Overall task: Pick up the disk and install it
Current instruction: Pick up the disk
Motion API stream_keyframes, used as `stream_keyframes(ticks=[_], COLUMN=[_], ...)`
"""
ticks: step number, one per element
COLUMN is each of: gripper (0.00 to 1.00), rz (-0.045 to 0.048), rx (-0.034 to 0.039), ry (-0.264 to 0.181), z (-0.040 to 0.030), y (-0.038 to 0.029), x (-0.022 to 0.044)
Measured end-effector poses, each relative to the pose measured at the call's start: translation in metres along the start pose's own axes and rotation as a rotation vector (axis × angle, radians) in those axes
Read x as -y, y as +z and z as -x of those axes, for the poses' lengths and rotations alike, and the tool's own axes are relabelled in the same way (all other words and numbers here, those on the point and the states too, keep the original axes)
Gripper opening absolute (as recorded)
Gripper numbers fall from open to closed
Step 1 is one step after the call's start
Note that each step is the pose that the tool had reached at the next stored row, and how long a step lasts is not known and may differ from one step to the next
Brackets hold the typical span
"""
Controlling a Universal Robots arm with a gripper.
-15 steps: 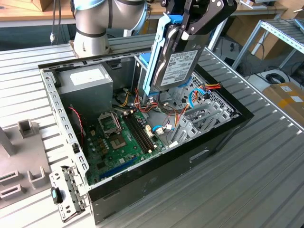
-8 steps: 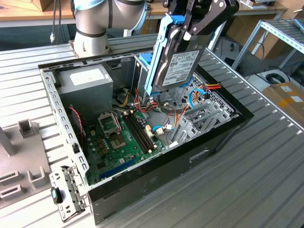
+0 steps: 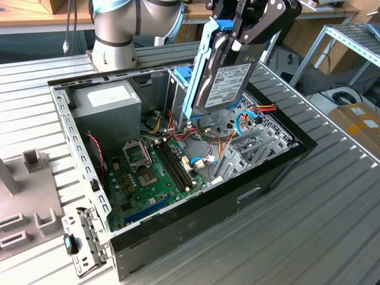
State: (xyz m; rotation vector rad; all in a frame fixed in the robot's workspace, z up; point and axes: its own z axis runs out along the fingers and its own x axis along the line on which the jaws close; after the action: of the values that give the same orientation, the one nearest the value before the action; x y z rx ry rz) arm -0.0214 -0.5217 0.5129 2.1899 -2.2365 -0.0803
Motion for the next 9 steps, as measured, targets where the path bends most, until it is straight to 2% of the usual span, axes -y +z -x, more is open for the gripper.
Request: stream_keyframes(ticks=[6,9], gripper=[0.37,0.37], rz=[0.0000,0.0000], rx=[-0.0002,-0.0002], ry=[0.000,0.000], z=[-0.0004,-0.0039], y=[0.0002,0.0004], x=[0.0043,0.0061])
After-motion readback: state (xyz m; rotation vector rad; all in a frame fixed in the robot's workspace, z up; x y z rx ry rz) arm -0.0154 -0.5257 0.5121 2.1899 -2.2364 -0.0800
